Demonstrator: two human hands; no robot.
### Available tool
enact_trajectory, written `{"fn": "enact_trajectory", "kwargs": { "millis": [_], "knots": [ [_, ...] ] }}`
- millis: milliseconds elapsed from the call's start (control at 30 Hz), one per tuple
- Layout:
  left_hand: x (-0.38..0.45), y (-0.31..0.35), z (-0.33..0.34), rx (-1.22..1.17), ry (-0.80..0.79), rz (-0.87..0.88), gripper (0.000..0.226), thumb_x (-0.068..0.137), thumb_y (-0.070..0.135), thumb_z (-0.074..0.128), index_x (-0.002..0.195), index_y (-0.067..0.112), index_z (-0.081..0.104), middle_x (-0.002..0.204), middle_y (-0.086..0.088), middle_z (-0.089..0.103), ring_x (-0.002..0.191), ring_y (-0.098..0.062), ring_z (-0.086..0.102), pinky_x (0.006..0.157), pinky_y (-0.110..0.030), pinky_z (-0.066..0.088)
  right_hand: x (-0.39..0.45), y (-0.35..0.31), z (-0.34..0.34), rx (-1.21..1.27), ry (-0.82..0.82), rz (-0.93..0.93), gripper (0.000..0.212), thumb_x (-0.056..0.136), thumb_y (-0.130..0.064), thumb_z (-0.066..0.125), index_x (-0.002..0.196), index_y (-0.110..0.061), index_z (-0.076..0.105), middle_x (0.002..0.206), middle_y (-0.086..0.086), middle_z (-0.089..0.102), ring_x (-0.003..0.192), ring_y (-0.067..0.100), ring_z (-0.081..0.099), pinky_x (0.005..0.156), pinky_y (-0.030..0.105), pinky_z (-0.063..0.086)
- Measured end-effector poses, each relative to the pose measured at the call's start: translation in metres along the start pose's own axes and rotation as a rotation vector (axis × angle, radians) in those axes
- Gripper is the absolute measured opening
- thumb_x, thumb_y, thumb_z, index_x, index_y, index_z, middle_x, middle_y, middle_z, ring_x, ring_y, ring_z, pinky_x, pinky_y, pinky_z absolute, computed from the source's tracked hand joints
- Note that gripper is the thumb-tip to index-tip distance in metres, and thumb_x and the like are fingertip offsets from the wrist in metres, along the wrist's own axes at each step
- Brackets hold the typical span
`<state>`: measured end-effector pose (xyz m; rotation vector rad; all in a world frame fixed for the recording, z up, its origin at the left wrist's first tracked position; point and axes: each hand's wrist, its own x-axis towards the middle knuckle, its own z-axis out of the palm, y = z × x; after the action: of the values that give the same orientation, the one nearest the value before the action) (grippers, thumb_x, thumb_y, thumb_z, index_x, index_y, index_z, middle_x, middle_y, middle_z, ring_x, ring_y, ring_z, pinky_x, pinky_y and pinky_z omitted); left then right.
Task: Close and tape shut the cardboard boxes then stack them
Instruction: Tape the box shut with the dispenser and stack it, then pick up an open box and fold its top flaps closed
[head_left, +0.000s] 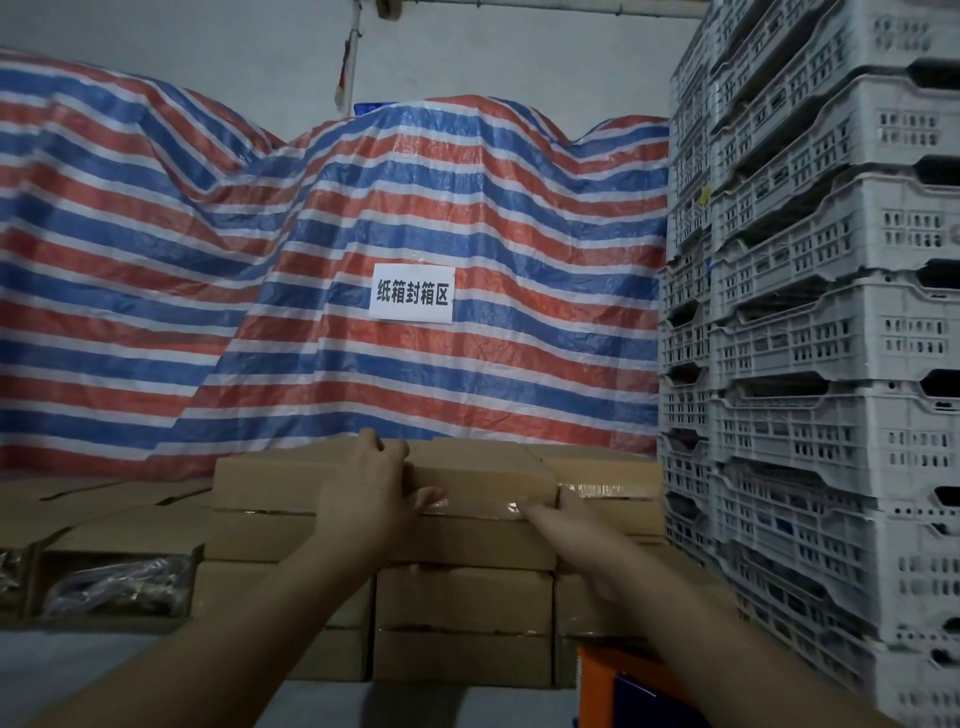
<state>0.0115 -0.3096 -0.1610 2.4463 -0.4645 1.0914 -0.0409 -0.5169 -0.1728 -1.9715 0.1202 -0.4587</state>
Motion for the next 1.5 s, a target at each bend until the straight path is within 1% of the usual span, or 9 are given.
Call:
{"fn": "enact_trajectory", "kwargs": {
  "millis": [367,567,733,867,933,1067,1167,1267,1500],
  "knots": [
    [-0.011,-0.010,-0.018,0.024,0.050,0.095,0.037,0.098,0.041,0.051,0.130,0.025,0.044,0.128,0.002,0.041,0.098,-0.010,0.050,0.072,-0.021,0.050,0.003,-0.001,0.008,-0.089,0.223,-0.072,0.046,0.101,-0.044,0.051,0.137,-0.017,0.043,0.107,-0.007,0.048,0.087,0.007,0.049,0.071,0.027,0.043],
    [-0.024,-0.046,-0.055,0.035,0.184,0.165,0.022,0.103,0.037,0.039,0.108,0.024,0.056,0.105,0.006,0.057,0.082,-0.008,0.056,0.070,-0.028,0.052,-0.013,-0.027,0.022,-0.280,0.401,-0.317,0.033,0.098,-0.029,0.056,0.129,-0.019,0.050,0.119,-0.009,0.039,0.107,0.011,0.046,0.084,0.028,0.042],
    [-0.035,-0.080,-0.093,0.024,0.223,0.165,0.034,0.103,0.037,0.041,0.073,0.026,0.054,0.064,0.007,0.052,0.057,-0.005,0.051,0.058,-0.026,0.048,-0.031,-0.067,0.054,-0.323,0.454,-0.530,0.012,0.097,-0.032,0.058,0.103,-0.033,0.049,0.098,-0.020,0.045,0.102,0.010,0.050,0.091,0.031,0.046],
    [-0.046,-0.114,-0.125,0.058,0.221,0.129,0.043,0.102,0.044,0.037,0.065,0.028,0.051,0.055,0.006,0.051,0.049,-0.005,0.049,0.052,-0.019,0.038,-0.041,-0.103,0.089,-0.286,0.344,-0.632,0.010,0.098,-0.033,0.056,0.105,-0.032,0.049,0.101,-0.018,0.046,0.096,0.005,0.052,0.078,0.019,0.043],
    [-0.051,-0.133,-0.136,0.074,0.215,0.085,0.044,0.101,0.047,0.035,0.066,0.028,0.053,0.056,0.007,0.053,0.050,-0.004,0.052,0.054,-0.021,0.044,-0.045,-0.118,0.110,-0.288,0.279,-0.669,0.009,0.099,-0.031,0.057,0.105,-0.032,0.050,0.099,-0.021,0.047,0.092,0.003,0.052,0.070,0.011,0.037],
    [-0.063,-0.179,-0.143,0.091,0.231,0.052,0.027,0.100,0.042,0.042,0.080,0.032,0.057,0.066,0.011,0.055,0.059,0.000,0.055,0.060,-0.017,0.047,-0.051,-0.136,0.156,-0.361,0.149,-0.760,0.008,0.100,-0.029,0.053,0.107,-0.028,0.054,0.106,-0.012,0.053,0.099,0.008,0.054,0.082,0.022,0.048],
    [-0.071,-0.215,-0.136,0.115,0.227,0.021,0.019,0.098,0.039,0.048,0.082,0.034,0.056,0.066,0.013,0.053,0.059,0.003,0.052,0.056,-0.013,0.037,-0.051,-0.141,0.193,-0.418,0.059,-0.820,0.008,0.097,-0.032,0.051,0.093,-0.038,0.047,0.097,-0.022,0.047,0.091,0.003,0.051,0.072,0.016,0.040],
    [-0.078,-0.255,-0.124,0.178,0.209,-0.078,0.041,0.099,0.043,0.046,0.061,0.030,0.051,0.052,0.009,0.050,0.047,-0.002,0.050,0.048,-0.018,0.036,-0.045,-0.145,0.236,-0.451,0.000,-0.841,0.008,0.099,-0.031,0.051,0.092,-0.035,0.050,0.097,-0.016,0.050,0.090,0.008,0.054,0.078,0.026,0.051],
    [-0.096,-0.340,-0.105,0.233,0.201,-0.297,0.061,0.098,0.052,0.041,0.046,0.021,0.044,0.039,0.003,0.041,0.034,-0.008,0.040,0.037,-0.018,0.020,-0.024,-0.148,0.343,-0.525,-0.163,-0.929,0.010,0.093,-0.029,0.053,0.086,-0.035,0.048,0.095,-0.013,0.049,0.090,0.008,0.050,0.080,0.030,0.045]
  ]
}}
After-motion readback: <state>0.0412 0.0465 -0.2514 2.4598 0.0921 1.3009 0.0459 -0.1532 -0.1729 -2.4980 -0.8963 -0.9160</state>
